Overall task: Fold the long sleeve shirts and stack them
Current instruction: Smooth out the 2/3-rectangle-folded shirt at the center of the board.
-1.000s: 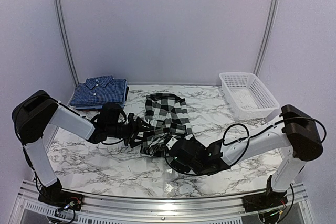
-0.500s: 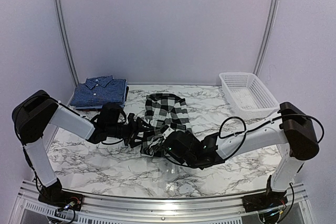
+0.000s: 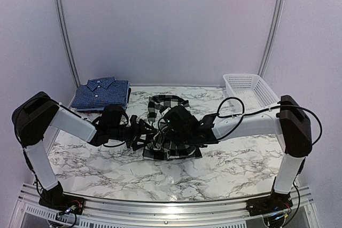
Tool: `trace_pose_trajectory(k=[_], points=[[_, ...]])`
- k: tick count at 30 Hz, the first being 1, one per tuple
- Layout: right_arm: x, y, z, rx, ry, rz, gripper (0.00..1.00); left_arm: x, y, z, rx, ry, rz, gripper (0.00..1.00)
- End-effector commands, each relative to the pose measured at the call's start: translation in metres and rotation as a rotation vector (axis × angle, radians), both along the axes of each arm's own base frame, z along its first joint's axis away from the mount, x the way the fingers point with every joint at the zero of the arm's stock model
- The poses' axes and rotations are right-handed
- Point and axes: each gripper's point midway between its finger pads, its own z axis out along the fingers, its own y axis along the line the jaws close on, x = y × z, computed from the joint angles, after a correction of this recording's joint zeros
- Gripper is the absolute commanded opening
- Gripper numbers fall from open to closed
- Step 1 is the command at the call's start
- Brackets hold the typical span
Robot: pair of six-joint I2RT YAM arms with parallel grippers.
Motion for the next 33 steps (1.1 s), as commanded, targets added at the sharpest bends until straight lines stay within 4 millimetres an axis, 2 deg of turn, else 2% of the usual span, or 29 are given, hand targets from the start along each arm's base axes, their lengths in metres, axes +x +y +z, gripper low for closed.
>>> trace_pose_trajectory(k=[1,7,12,16,19,24,27,33], points=[[0.022,0.008,-0.007,0.021,0.084,0.036,0.21,0.0,0.0,0.017,-0.019,-0.044,-0.016,0.79],[0.061,0.012,-0.009,0.076,0.145,0.025,0.3,0.001,0.002,0.029,-0.021,-0.1,-0.013,0.8],[0.082,0.021,-0.009,0.079,0.171,0.027,0.46,0.002,0.004,0.032,-0.015,-0.121,-0.009,0.8],[0.095,0.021,-0.001,0.093,0.182,0.005,0.58,0.003,0.007,0.028,0.004,-0.132,0.0,0.8],[0.103,0.019,0.012,0.111,0.179,-0.017,0.65,0.006,0.008,0.028,0.015,-0.15,0.005,0.8],[0.106,0.019,0.038,0.153,0.175,-0.029,0.68,0.015,0.008,0.027,0.041,-0.175,0.019,0.76],[0.102,0.014,0.056,0.174,0.169,-0.042,0.69,0.023,0.008,0.029,0.055,-0.192,0.022,0.73],[0.076,-0.023,0.08,0.207,0.159,-0.105,0.68,0.044,0.003,0.03,0.069,-0.207,0.015,0.7]])
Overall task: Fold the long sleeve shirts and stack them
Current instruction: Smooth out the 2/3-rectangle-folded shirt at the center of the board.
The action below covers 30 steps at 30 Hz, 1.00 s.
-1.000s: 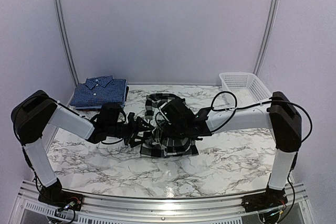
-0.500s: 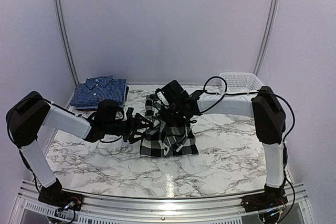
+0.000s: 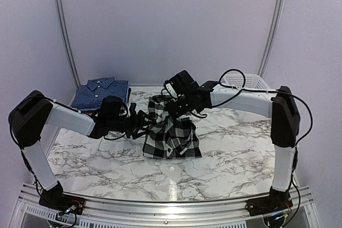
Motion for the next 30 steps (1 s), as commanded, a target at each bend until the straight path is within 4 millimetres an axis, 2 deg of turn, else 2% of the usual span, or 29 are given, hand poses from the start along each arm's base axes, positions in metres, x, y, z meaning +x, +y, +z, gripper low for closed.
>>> trace_pose_trajectory(k=[1,5,8,12,16,20,24,27,30], points=[[-0.021,-0.037,0.046,0.066,-0.032,-0.082,0.68,0.019,-0.002,-0.001,0.029,-0.028,-0.002,0.7],[-0.043,-0.069,0.051,0.102,-0.03,-0.132,0.69,0.023,-0.002,-0.008,0.039,-0.008,-0.001,0.7],[-0.053,-0.082,0.053,0.137,-0.022,-0.143,0.71,0.02,0.0,-0.013,0.044,0.01,0.007,0.69],[-0.07,-0.096,0.034,0.127,0.028,-0.158,0.68,0.014,0.01,-0.017,0.061,0.02,0.039,0.69],[-0.097,-0.113,0.012,0.147,0.093,-0.156,0.59,0.004,0.021,-0.022,0.08,0.029,0.06,0.7],[-0.127,-0.108,-0.003,0.253,0.186,-0.097,0.46,0.001,0.024,-0.02,0.081,0.023,0.059,0.7],[-0.156,-0.093,-0.019,0.374,0.298,-0.001,0.41,0.001,0.025,-0.003,0.069,-0.02,0.061,0.71],[-0.168,-0.087,-0.032,0.429,0.357,0.025,0.38,-0.002,0.023,0.011,0.066,-0.059,0.054,0.71],[-0.176,-0.073,-0.041,0.483,0.421,0.068,0.34,-0.011,0.016,0.015,0.081,-0.079,0.03,0.67]])
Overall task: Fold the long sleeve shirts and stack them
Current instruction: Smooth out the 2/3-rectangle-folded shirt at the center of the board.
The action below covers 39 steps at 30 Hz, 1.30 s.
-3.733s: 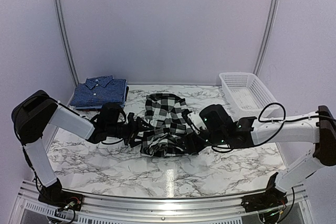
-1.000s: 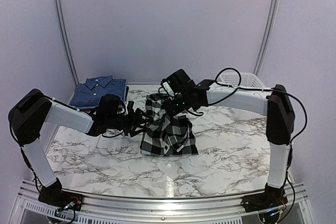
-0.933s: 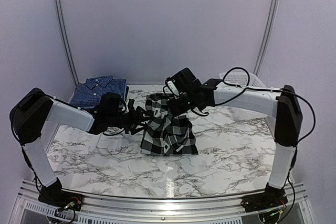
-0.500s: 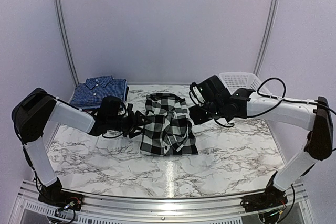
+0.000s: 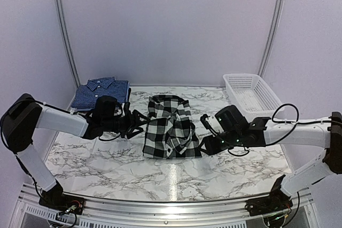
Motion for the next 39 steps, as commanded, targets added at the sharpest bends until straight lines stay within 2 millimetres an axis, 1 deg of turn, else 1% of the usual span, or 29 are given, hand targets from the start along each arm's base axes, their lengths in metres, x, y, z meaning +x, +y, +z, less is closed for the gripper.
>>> trace_pose_trajectory(k=[1,3,6,9,12,14,15,18,20,23,26,28,32,34,36,38,39], points=[[-0.007,0.036,0.007,0.202,0.072,0.065,0.33,-0.014,-0.007,0.009,0.033,-0.043,-0.036,0.65],[-0.005,0.047,0.008,0.251,0.089,0.074,0.32,-0.021,-0.014,0.005,0.042,-0.038,-0.06,0.59],[0.004,0.065,0.011,0.31,0.1,0.085,0.31,-0.034,-0.023,-0.006,0.06,-0.021,-0.093,0.45],[0.017,0.081,0.012,0.351,0.103,0.08,0.31,-0.047,-0.031,-0.019,0.079,0.004,-0.127,0.32],[0.037,0.084,0.005,0.355,0.118,0.039,0.3,-0.055,-0.035,-0.031,0.097,0.03,-0.144,0.22],[0.055,0.081,0.007,0.384,0.116,0.004,0.3,-0.059,-0.033,-0.04,0.114,0.045,-0.141,0.18],[0.062,0.08,0.009,0.406,0.118,-0.005,0.3,-0.061,-0.03,-0.045,0.124,0.055,-0.136,0.17],[0.085,0.081,0.008,0.431,0.131,-0.036,0.3,-0.065,-0.024,-0.059,0.149,0.085,-0.127,0.15],[0.099,0.083,0.004,0.427,0.137,-0.052,0.31,-0.067,-0.022,-0.065,0.161,0.1,-0.124,0.13],[0.12,0.081,-0.004,0.423,0.147,-0.083,0.31,-0.069,-0.02,-0.071,0.173,0.11,-0.124,0.12],[0.139,0.074,-0.01,0.417,0.141,-0.119,0.33,-0.072,-0.018,-0.076,0.181,0.12,-0.126,0.12],[0.151,0.069,-0.01,0.409,0.128,-0.139,0.38,-0.074,-0.017,-0.078,0.187,0.125,-0.129,0.12],[0.17,0.058,-0.007,0.379,0.09,-0.185,0.54,-0.078,-0.016,-0.084,0.198,0.137,-0.132,0.12],[0.173,0.056,-0.002,0.388,0.084,-0.188,0.58,-0.079,-0.016,-0.086,0.202,0.142,-0.135,0.11],[0.172,0.058,0.007,0.406,0.075,-0.175,0.61,-0.08,-0.016,-0.086,0.203,0.142,-0.136,0.11],[0.168,0.059,0.017,0.414,0.061,-0.167,0.61,-0.079,-0.016,-0.085,0.202,0.139,-0.135,0.11],[0.165,0.058,0.026,0.415,0.041,-0.163,0.59,-0.079,-0.016,-0.085,0.201,0.137,-0.134,0.11]])
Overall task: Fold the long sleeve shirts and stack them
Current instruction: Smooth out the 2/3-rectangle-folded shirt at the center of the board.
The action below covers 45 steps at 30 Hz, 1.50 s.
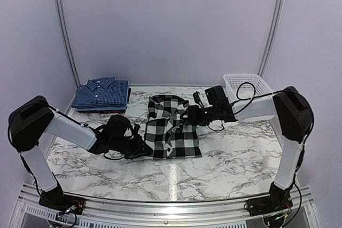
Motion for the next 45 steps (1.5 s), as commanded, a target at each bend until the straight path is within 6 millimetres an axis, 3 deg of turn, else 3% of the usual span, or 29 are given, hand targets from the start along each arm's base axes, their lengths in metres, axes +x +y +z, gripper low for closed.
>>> trace_pose_trajectory(k=[1,5,10,14,18,21,26,31,39,45], points=[[-0.002,-0.002,0.043,0.012,-0.094,-0.007,0.57,-0.006,0.005,-0.013,0.037,0.026,0.004,0.11],[-0.025,-0.012,0.055,-0.004,-0.123,-0.019,0.44,-0.006,0.005,-0.011,0.034,0.022,0.005,0.11],[-0.059,-0.018,0.05,-0.035,-0.114,-0.026,0.39,-0.005,0.004,-0.009,0.029,0.02,0.004,0.11],[-0.086,-0.005,0.036,-0.045,-0.073,0.032,0.25,-0.004,0.003,-0.006,0.023,0.015,0.004,0.11],[-0.104,0.022,0.024,-0.025,-0.039,0.105,0.17,-0.003,0.003,-0.005,0.021,0.014,0.005,0.11],[-0.102,0.03,0.009,-0.019,0.001,0.108,0.12,-0.003,0.003,-0.005,0.021,0.014,0.005,0.11],[-0.089,0.047,-0.003,-0.018,0.02,0.121,0.13,-0.004,0.004,-0.005,0.024,0.014,0.006,0.11],[-0.07,0.061,-0.001,0.009,0.02,0.119,0.19,-0.005,0.004,-0.005,0.024,0.014,0.005,0.11],[-0.043,0.055,-0.007,0.015,0.047,0.059,0.37,-0.006,0.006,-0.008,0.03,0.018,0.005,0.11],[-0.036,0.049,-0.022,-0.024,0.068,0.026,0.34,-0.005,0.005,-0.006,0.025,0.014,0.002,0.11]])
